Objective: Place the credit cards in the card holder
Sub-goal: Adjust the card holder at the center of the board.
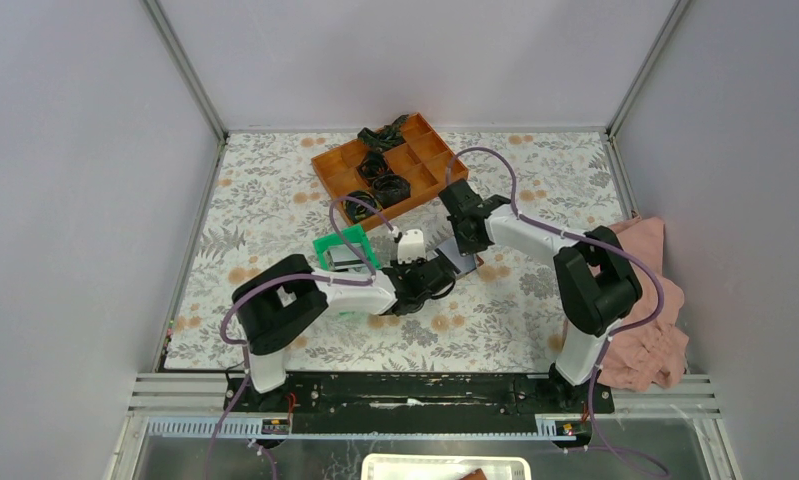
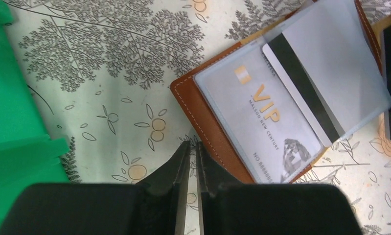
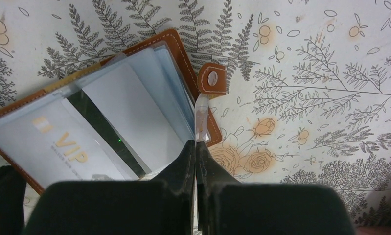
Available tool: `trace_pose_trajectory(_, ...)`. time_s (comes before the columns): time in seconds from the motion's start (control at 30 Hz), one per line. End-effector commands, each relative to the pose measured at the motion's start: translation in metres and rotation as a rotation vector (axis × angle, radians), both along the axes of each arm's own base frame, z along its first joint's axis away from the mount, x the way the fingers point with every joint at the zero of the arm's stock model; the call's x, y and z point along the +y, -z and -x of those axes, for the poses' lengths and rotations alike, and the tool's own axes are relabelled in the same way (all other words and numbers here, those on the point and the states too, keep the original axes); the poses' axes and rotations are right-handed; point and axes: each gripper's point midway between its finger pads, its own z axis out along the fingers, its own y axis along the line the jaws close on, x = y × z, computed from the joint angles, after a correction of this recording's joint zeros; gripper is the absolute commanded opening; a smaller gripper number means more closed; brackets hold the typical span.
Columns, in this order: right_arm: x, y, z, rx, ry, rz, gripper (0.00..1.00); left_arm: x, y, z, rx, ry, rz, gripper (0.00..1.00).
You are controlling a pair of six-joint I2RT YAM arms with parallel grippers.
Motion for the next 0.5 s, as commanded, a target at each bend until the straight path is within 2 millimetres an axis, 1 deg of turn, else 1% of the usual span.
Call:
trace_pose_trajectory(0.0, 0.014, 0.0, 0.017, 0.037, -0.014, -0.084, 0.0, 0.026, 0.008, -0.005, -0.001, -0.076, -0.071, 0.16)
trace_pose_trajectory(0.2, 0.022, 0.0, 0.02, 0.041, -0.019, -0.112, 0.0, 0.05, -0.001, -0.014, -0.017, -0.13, -0.068, 0.16)
trace_pose_trajectory(0.33, 0.03, 0.0, 0.024, 0.044, -0.026, -0.124, 0.0, 0.055, -0.006, -0.02, -0.029, -0.14, -0.054, 0.16)
trace_pose_trajectory(0.47, 0.033, 0.0, 0.028, 0.047, -0.027, -0.135, 0.0, 0.054, -0.002, -0.022, -0.015, -0.131, -0.042, 0.16)
